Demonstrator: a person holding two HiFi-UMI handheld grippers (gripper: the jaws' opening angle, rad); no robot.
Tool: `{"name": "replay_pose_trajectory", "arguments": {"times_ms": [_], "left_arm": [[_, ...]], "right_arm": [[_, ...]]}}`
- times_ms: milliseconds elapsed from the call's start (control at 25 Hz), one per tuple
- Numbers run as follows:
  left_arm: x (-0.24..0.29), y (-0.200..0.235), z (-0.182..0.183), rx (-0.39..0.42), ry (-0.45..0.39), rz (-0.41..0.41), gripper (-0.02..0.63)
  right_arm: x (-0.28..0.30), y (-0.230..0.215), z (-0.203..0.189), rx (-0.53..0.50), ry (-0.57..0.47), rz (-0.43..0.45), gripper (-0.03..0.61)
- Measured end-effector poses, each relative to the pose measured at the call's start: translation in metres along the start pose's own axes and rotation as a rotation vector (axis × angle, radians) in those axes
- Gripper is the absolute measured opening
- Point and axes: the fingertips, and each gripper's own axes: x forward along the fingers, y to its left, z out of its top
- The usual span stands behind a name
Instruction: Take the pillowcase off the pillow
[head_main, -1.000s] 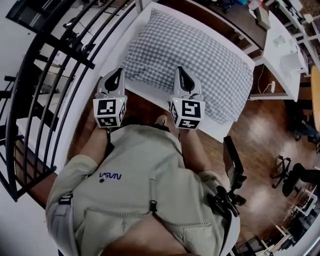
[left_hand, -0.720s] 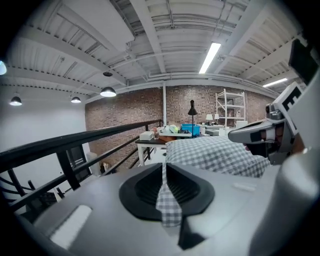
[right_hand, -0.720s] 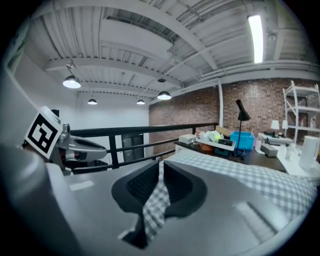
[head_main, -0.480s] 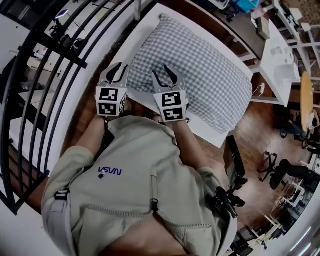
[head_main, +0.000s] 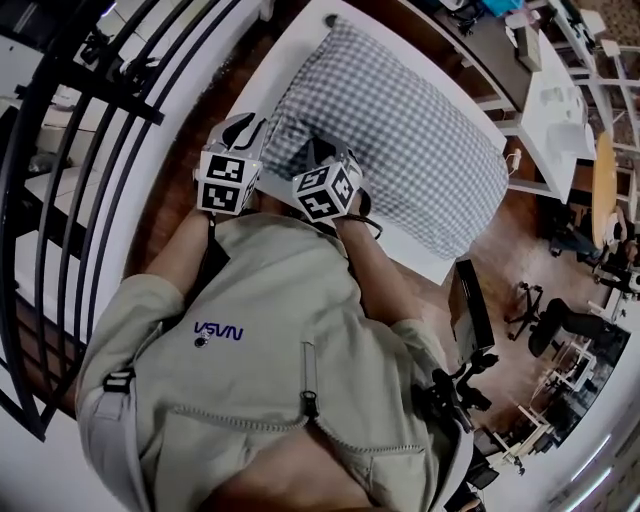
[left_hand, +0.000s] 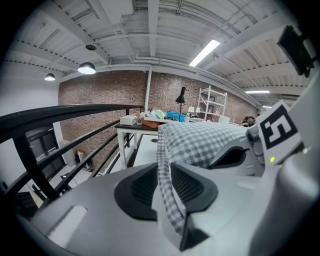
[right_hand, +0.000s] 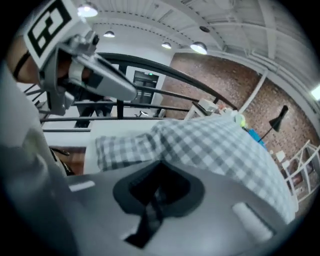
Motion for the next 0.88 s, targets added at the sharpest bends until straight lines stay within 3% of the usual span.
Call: {"name": "replay_pose_trajectory", "arguments": {"times_ms": [200, 320, 360, 480, 600, 680, 760, 880], "left_arm": [[0.019, -0.001, -0.013, -0.009, 0.051, -0.012, 0.091], [0.028, 0.003, -0.019, -0.016, 0.081, -0.007, 0.091], [0.028, 0.005, -0.018, -0.017, 0.08, -0.003, 0.091], [0.026, 0.003, -0.014, -0.023, 0.067, 0.002, 0.091], [0.021, -0.002, -0.015, -0.03, 0.065, -0.006, 0.095], [0.018, -0.003, -0.019, -0.039, 0.068, -0.003, 0.095], [0.014, -0.003, -0.023, -0.048, 0.068, 0.0, 0.095], [0.012, 0.0, -0.027, -0.059, 0.073, 0.001, 0.095]], "right_arm": [[-0.035, -0.024, 0.0, 0.136, -0.064, 0.007, 0.003], [-0.045, -0.024, 0.007, 0.17, -0.121, 0.073, 0.004], [-0.045, -0.02, 0.013, 0.158, -0.137, 0.097, 0.006], [-0.035, 0.006, 0.026, 0.081, -0.132, 0.183, 0.145], [-0.012, 0.031, 0.02, -0.022, -0.047, 0.226, 0.176], [0.001, 0.035, 0.01, -0.079, 0.014, 0.204, 0.163], [0.002, 0.03, 0.006, -0.089, 0.025, 0.173, 0.031], [-0.015, 0.022, 0.011, -0.036, -0.016, 0.16, 0.015]]}}
